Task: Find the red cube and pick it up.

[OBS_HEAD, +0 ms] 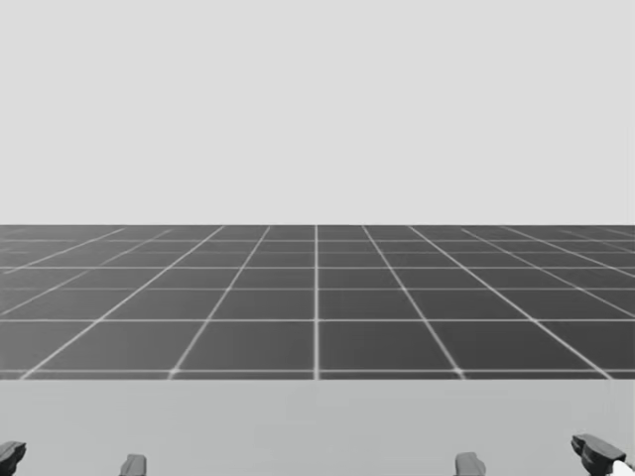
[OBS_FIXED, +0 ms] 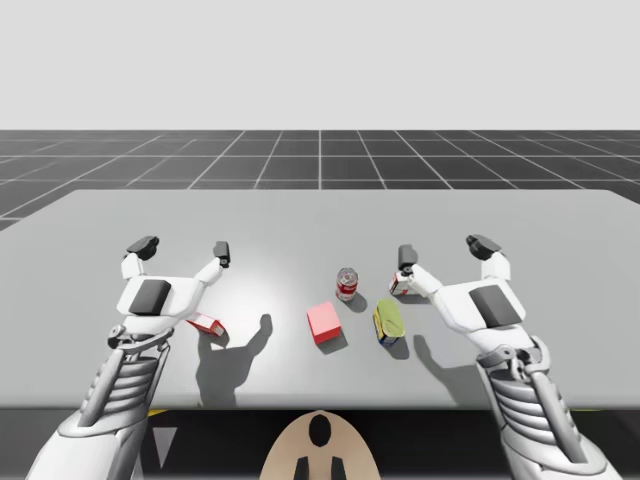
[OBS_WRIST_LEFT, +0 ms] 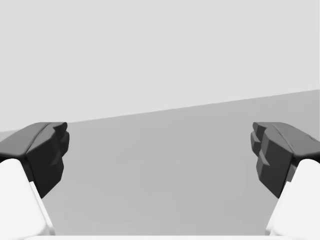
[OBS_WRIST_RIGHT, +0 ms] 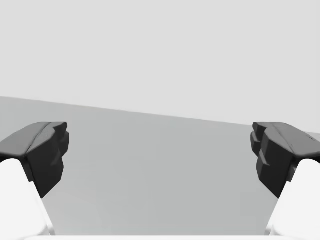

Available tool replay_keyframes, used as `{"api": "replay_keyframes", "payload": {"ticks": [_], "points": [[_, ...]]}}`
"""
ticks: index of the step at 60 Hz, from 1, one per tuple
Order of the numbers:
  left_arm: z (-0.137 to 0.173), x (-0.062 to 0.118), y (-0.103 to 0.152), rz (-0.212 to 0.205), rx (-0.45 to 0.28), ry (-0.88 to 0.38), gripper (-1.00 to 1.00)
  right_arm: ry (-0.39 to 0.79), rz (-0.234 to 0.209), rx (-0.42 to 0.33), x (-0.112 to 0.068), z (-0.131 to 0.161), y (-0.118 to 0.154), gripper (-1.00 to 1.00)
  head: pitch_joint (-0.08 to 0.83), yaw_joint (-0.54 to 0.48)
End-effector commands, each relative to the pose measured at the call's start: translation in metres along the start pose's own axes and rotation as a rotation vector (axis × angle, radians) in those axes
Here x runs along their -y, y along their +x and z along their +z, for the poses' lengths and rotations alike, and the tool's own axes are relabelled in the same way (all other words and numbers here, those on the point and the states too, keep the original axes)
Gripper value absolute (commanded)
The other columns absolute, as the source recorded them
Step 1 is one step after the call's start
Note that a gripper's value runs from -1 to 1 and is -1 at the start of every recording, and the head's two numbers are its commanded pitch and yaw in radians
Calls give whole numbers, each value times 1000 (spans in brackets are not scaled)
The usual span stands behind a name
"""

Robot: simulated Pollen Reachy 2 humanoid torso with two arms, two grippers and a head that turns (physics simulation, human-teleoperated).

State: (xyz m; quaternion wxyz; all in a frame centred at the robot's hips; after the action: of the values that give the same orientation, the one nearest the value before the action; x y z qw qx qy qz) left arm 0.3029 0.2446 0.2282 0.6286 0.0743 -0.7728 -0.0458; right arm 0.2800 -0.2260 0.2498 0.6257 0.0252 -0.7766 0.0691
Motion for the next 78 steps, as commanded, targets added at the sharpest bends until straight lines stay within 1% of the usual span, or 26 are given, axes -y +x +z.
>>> {"api": "replay_keyframes", "payload": {"ticks": [1, 3, 8, 16, 17, 20, 24, 26, 30, 31, 35, 36, 40, 49, 63, 78], "points": [[0, 1, 0, -6, 1, -1, -1000, -43, -8, 6, -1, 1, -2, -1000, 7, 3], [0, 1, 0, -6, 2, -1, -1000, -66, 4, 16, 0, 0, -2, -1000, 13, 6], [0, 0, 0, -3, 3, 1, -1000, -53, -18, -5, 1, -2, -1, -1000, 31, 7], [0, 0, 0, -5, 2, 2, -1000, -55, -12, -9, 1, -2, -1, -1000, 103, 1], [0, 0, -1, -6, 2, 2, -1000, -55, -9, -8, 1, -2, -1, -1000, 128, -3], [0, 0, -1, -7, 2, 2, -1000, -55, -3, -6, 0, -2, -2, -1000, 156, -6], [0, 1, -1, -11, 3, 1, -1000, -47, 8, -4, -1, -2, -2, -1000, 221, -11], [0, 1, -1, -13, 4, 0, -1000, -42, 24, 0, -1, -2, -3, -1000, 251, -13], [0, 1, -1, -16, 5, 0, -1000, -43, 24, 0, -1, -2, -3, -1000, 298, -13], [0, 0, -2, -18, 6, 0, -1000, -41, 30, 0, -2, -2, -4, -1000, 326, -14], [0, 0, -2, -19, 5, -1, -1000, -42, 35, 1, -1, -3, -4, -1000, 362, -16], [0, 0, -2, -20, 5, -1, -1000, -45, 38, 3, -1, -3, -4, -1000, 387, -16], [0, 0, -2, -21, 5, -3, -1000, -53, 49, 5, 0, -3, -4, -1000, 427, -17], [0, 1, -2, -23, 4, -6, -1000, -59, 57, 4, 0, -3, -5, -1000, 542, -16], [0, 3, -2, -29, 2, -12, -1000, -68, 65, 4, 3, -4, -5, -1000, 662, 7], [1, 5, 0, -21, -1, -27, -1000, -71, 65, 3, 3, -4, -4, -1000, 736, 2]]}}
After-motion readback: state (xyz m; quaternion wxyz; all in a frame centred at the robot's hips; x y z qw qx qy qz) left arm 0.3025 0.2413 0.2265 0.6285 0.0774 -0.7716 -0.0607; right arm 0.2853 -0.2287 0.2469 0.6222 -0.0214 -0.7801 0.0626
